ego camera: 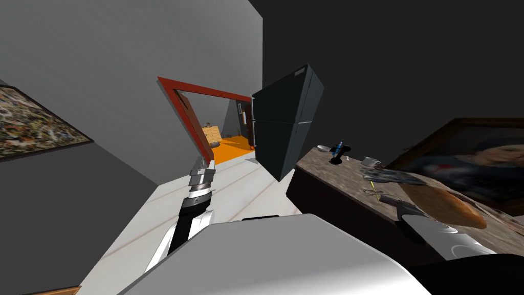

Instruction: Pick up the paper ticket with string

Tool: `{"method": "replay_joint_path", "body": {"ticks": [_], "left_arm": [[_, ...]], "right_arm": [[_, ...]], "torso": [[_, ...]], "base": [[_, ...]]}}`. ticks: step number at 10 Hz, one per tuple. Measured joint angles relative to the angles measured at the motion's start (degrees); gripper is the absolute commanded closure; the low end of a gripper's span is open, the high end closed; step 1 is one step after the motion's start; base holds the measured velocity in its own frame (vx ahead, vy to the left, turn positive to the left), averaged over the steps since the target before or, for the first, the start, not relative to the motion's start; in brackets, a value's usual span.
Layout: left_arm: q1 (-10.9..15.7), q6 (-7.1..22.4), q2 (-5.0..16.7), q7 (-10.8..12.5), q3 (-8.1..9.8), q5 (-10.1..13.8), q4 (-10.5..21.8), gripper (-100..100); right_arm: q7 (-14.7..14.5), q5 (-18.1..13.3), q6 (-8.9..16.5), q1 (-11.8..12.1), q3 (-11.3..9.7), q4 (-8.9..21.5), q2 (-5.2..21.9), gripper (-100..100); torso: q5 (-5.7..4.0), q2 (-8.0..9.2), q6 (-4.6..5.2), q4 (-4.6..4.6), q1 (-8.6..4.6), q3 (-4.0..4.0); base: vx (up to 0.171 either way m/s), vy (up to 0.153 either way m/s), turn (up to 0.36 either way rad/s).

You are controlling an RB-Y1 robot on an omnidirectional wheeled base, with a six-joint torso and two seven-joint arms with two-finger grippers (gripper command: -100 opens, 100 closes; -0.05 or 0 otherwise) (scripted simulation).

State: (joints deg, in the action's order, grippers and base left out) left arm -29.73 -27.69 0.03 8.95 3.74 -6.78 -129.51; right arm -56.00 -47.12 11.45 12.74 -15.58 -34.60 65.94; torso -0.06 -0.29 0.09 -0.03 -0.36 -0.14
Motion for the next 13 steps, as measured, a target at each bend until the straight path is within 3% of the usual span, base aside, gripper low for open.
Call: {"method": "replay_joint_path", "body": {"ticks": [3, 4, 5, 6, 10, 12, 13], "left_arm": [[0.0, 0.0, 0.0, 0.0, 0.00, 0.0, 0.0, 0], [0.0, 0.0, 0.0, 0.0, 0.00, 0.0, 0.0, 0], [0.0, 0.0, 0.0, 0.0, 0.00, 0.0, 0.0, 0], [0.0, 0.0, 0.0, 0.0, 0.00, 0.0, 0.0, 0], [0.0, 0.0, 0.0, 0.0, 0.00, 0.0, 0.0, 0], [0.0, 0.0, 0.0, 0.0, 0.00, 0.0, 0.0, 0], [0.0, 0.0, 0.0, 0.0, 0.00, 0.0, 0.0, 0]], "right_arm": [[1.0, -5.1, -1.2, -2.9, 1.5, 4.4, -0.7, -100], [1.0, -5.3, -1.2, -3.0, 1.5, 4.6, -0.7, 0], [1.0, -5.3, -1.2, -3.0, 1.5, 4.6, -0.7, -100], [1.0, -5.3, -1.2, -3.0, 1.5, 4.6, -0.7, 100], [1.0, -5.3, -1.2, -3.0, 1.5, 4.6, -0.7, 100], [1.0, -5.3, -1.2, -3.0, 1.5, 4.6, -0.7, -100], [0.7, -4.7, -1.9, -2.6, 1.2, 4.5, 0.5, -100]], "torso": [[-0.01, 0.17, -0.02, 0.04, 0.02, 0.10], [-0.02, 0.25, 0.06, 0.04, 0.06, 0.13], [0.00, 0.36, 0.06, 0.07, 0.14, 0.20], [0.00, 0.40, 0.06, 0.08, 0.17, 0.22], [0.01, 0.44, 0.06, 0.09, 0.19, 0.25], [0.01, 0.44, 0.06, 0.09, 0.19, 0.25], [0.04, 0.40, 0.09, 0.09, 0.22, 0.23]], "base": [[0.043, -0.029, 0.072], [0.006, -0.005, -0.006], [0.000, 0.000, 0.000], [0.000, 0.000, 0.000], [0.000, 0.000, 0.000], [0.009, 0.006, -0.031], [0.032, 0.013, -0.071]]}}
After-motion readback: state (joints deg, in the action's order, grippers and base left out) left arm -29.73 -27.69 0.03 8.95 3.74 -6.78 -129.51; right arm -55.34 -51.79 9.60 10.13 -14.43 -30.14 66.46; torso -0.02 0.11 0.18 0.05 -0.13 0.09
